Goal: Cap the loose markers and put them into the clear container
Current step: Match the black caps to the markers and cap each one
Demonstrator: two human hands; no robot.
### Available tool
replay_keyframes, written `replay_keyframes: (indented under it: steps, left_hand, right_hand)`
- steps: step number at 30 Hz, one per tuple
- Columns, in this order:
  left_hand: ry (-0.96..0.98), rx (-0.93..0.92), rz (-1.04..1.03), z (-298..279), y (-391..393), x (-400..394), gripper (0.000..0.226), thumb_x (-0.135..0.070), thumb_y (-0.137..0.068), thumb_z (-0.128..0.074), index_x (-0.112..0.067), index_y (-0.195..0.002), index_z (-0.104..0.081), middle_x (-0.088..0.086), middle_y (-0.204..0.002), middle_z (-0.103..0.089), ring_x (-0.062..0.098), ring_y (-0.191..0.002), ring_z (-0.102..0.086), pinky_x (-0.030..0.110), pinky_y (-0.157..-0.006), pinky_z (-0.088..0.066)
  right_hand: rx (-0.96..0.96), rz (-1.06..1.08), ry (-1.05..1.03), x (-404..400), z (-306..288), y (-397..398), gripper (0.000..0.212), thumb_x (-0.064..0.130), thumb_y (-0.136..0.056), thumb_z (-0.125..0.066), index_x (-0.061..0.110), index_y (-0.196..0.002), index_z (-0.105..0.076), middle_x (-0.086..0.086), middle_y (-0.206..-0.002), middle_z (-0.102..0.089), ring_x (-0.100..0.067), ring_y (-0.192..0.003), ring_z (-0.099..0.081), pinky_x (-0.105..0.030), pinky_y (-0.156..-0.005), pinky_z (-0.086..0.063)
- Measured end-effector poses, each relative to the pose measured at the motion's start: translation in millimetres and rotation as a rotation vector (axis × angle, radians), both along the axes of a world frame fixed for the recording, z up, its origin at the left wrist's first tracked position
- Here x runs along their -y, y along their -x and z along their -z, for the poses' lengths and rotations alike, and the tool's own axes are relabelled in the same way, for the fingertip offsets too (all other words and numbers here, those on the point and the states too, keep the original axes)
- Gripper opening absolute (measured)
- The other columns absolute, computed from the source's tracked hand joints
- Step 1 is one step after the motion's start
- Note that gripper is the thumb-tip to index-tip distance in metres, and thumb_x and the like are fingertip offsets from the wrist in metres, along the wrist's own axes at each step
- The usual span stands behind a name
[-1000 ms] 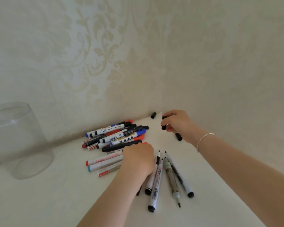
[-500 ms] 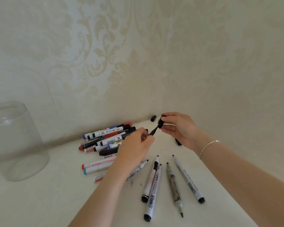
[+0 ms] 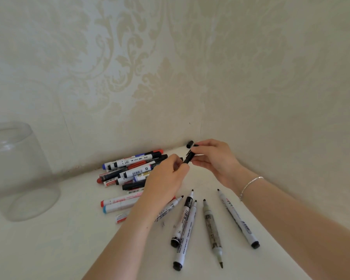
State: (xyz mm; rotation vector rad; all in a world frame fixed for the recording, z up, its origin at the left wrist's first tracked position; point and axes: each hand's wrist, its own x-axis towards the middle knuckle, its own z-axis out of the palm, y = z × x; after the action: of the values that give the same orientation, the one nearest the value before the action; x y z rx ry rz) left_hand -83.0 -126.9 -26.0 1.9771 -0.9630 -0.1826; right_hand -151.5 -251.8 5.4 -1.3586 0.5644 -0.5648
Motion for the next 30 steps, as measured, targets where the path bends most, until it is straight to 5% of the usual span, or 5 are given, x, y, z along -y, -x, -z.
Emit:
replay_keyframes:
  steps: [14, 17, 21, 24, 30]
  left_hand:
    - [0.211, -0.022, -0.108, 10, 0, -1, 0.018, -0.026, -0.096, -0.056, -0.009, -0.091, -0.06, 0.0, -0.074, -0.064, -0.009, -0.056, -0.056, 0.01, -0.052, -0.044]
    - [0.139, 0.026, -0.085, 11, -5, -7, 0.015, -0.026, -0.095, -0.058, -0.012, -0.09, -0.06, -0.001, -0.075, -0.066, -0.009, -0.058, -0.058, 0.01, -0.053, -0.045]
    - [-0.133, 0.272, -0.017, -12, -34, -13, 0.015, -0.034, -0.093, -0.057, -0.024, -0.099, -0.066, -0.004, -0.089, -0.07, 0.016, -0.08, -0.066, 0.035, -0.074, -0.054]
    - [-0.294, 0.468, -0.084, -37, -69, -17, 0.025, -0.032, -0.096, -0.054, -0.025, -0.115, -0.067, -0.003, -0.107, -0.065, 0.017, -0.093, -0.06, 0.028, -0.074, -0.044]
    - [-0.365, 0.482, -0.161, -21, -113, -20, 0.031, -0.014, -0.096, -0.048, -0.02, -0.12, -0.066, 0.003, -0.108, -0.058, 0.023, -0.099, -0.057, 0.033, -0.079, -0.045]
  right_hand:
    - [-0.1, 0.014, 0.241, -10, -9, -10, 0.004, 0.001, -0.087, -0.062, -0.002, -0.085, -0.061, -0.017, -0.075, -0.067, -0.018, -0.059, -0.065, -0.024, -0.062, -0.057]
    - [-0.133, -0.039, 0.238, -9, -5, -7, 0.006, 0.003, -0.088, -0.062, -0.004, -0.089, -0.062, -0.019, -0.076, -0.068, -0.018, -0.059, -0.067, -0.026, -0.063, -0.058]
    - [-0.256, -0.004, 0.37, 24, -11, 1, 0.009, 0.004, -0.088, -0.06, 0.001, -0.093, -0.067, -0.012, -0.082, -0.067, -0.017, -0.067, -0.064, -0.023, -0.064, -0.055]
    - [-0.462, 0.18, 0.601, 59, -10, 10, 0.019, 0.004, -0.087, -0.056, 0.008, -0.1, -0.07, -0.009, -0.093, -0.066, -0.019, -0.077, -0.061, -0.026, -0.068, -0.052]
    - [-0.888, 0.105, 0.842, 82, 11, 18, 0.025, 0.006, -0.089, -0.049, 0.006, -0.108, -0.067, -0.011, -0.104, -0.062, -0.029, -0.098, -0.061, -0.031, -0.082, -0.051]
